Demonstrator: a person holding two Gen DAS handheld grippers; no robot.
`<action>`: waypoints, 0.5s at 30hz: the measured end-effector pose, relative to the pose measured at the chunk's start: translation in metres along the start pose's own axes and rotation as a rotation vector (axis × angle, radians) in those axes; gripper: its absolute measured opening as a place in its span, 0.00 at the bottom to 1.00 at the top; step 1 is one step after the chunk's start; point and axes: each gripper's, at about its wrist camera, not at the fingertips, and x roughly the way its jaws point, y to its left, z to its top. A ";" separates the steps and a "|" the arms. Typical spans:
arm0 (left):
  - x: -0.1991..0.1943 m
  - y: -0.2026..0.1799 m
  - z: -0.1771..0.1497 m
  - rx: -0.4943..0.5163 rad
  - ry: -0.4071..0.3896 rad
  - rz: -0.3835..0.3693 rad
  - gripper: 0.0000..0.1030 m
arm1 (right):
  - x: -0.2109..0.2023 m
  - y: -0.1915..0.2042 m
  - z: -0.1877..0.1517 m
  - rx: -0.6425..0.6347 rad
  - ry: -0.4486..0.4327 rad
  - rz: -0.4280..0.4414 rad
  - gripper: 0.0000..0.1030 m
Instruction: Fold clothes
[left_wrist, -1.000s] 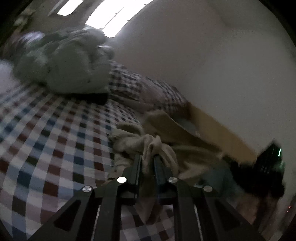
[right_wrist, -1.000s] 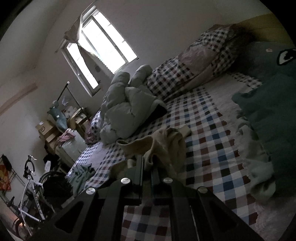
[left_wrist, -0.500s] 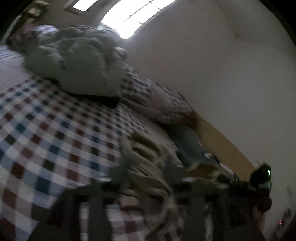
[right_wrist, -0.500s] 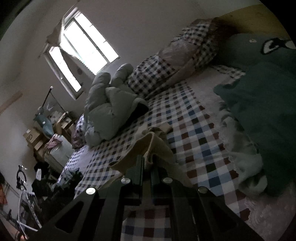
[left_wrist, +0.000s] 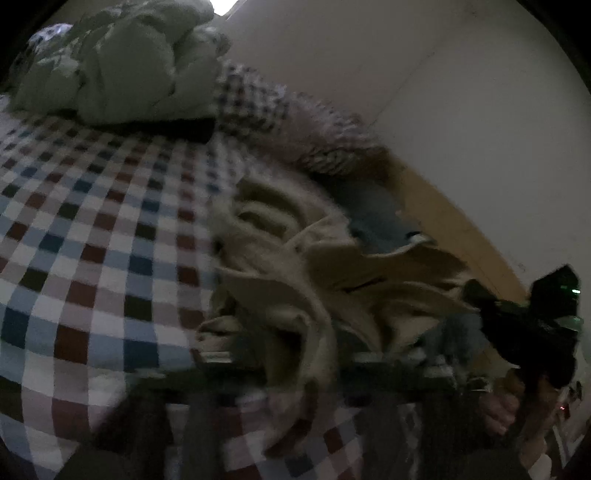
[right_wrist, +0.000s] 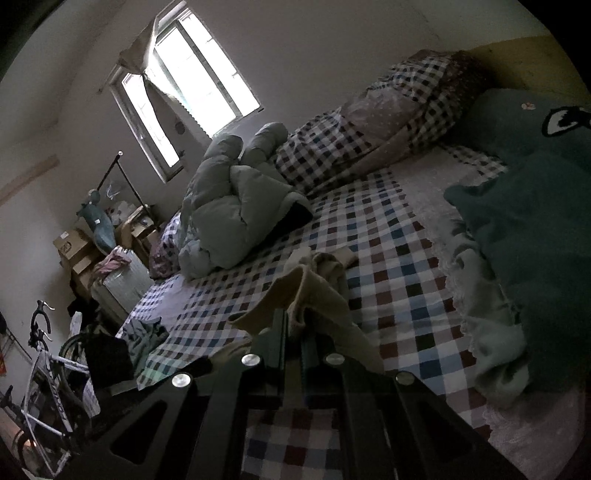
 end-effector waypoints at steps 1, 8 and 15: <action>0.000 0.002 0.000 -0.006 -0.007 0.002 0.05 | -0.001 -0.002 0.000 0.001 0.001 -0.001 0.05; -0.027 0.003 0.008 -0.045 -0.160 -0.031 0.02 | -0.006 -0.026 -0.001 0.050 -0.003 -0.031 0.05; -0.084 0.027 0.028 -0.119 -0.385 0.012 0.01 | -0.019 -0.027 0.004 0.037 -0.036 -0.041 0.05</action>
